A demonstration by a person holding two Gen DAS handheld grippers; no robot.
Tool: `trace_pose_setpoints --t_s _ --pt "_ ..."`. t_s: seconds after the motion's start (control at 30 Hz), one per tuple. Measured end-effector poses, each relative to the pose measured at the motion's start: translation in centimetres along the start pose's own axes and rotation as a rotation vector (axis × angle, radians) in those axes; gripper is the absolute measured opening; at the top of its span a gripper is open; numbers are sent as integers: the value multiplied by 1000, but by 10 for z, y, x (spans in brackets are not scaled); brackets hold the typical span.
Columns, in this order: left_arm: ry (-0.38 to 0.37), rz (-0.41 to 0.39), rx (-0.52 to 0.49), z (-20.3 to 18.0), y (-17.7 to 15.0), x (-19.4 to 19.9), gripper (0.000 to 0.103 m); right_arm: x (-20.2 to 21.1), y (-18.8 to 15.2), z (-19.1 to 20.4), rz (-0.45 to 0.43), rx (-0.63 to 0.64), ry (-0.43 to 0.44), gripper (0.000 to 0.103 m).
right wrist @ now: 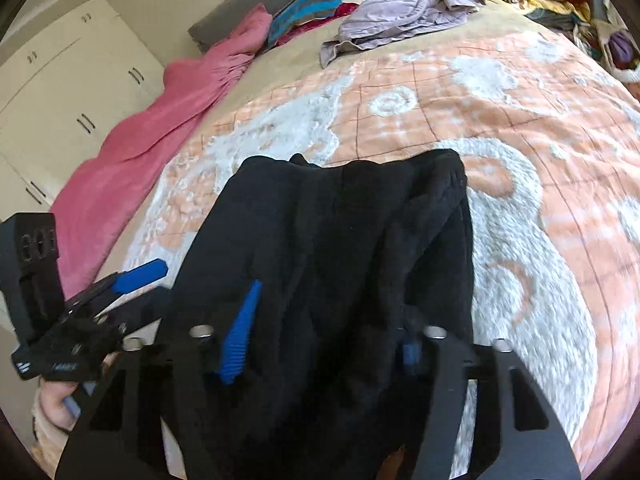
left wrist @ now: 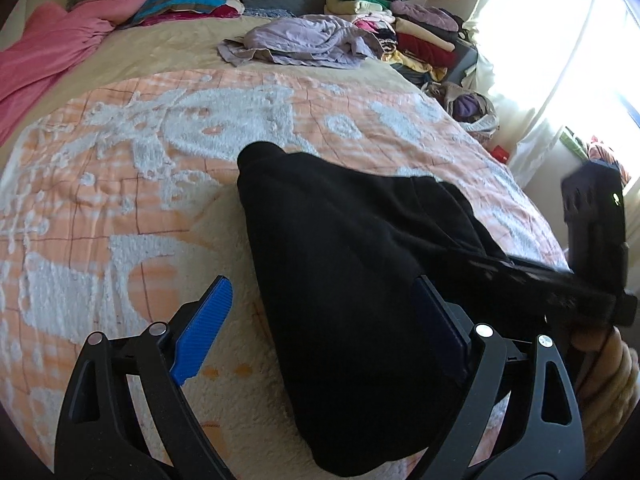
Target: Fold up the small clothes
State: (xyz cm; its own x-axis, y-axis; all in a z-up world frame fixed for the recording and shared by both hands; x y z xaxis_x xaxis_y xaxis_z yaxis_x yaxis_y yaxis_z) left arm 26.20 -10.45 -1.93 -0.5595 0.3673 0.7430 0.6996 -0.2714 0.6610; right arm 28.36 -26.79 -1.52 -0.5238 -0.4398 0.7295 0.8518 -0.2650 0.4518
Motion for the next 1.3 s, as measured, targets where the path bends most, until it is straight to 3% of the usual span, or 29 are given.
trace_pose_setpoints --t_s 0.03,0.1,0.33,0.57,0.7,0.9,0.97,1.17,1.23,1.3 --pt "-4 2 -3 -1 -1 -1 83 0 2 3 -13 18 -3 27" --pt "-7 6 -8 -2 -4 -2 83 8 3 15 -63 97 -25 23" --pt "-34 1 -16 -6 -6 -1 83 29 9 44 -173 333 -118 21" --pt "-61 41 -42 -20 -15 -13 84 3 3 -6 -133 234 -168 21" --pt "-57 44 -60 -26 -20 -14 84 2 -3 -22 -157 150 -161 30" --pt "-47 42 -62 -27 -23 -11 84 17 -20 -17 -201 152 -243 52" --pt "-44 42 -62 -27 -23 -10 84 23 -25 -18 -212 148 -252 53" --pt "-24 22 -74 -28 -25 2 85 60 -47 -6 -304 159 -288 67" --pt "-13 13 -78 -28 -26 9 89 76 -57 2 -346 163 -292 79" --pt "-9 2 -85 -29 -28 17 90 88 -66 9 -375 168 -288 79"
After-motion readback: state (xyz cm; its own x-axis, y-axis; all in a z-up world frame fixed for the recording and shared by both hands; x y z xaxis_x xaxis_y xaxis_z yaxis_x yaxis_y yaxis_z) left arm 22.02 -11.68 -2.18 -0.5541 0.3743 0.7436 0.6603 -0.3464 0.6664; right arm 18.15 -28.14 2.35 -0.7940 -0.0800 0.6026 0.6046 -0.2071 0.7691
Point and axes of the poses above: each gripper's, at about its wrist camera, not at the fingertips, and x roughly against the way its jaws point, z to its left, y to its top, the point moved 2 cm from there along -x, roughly the way its jaws point, and after that the axes turned 13 degrees about -x, right-handed, at the moved point
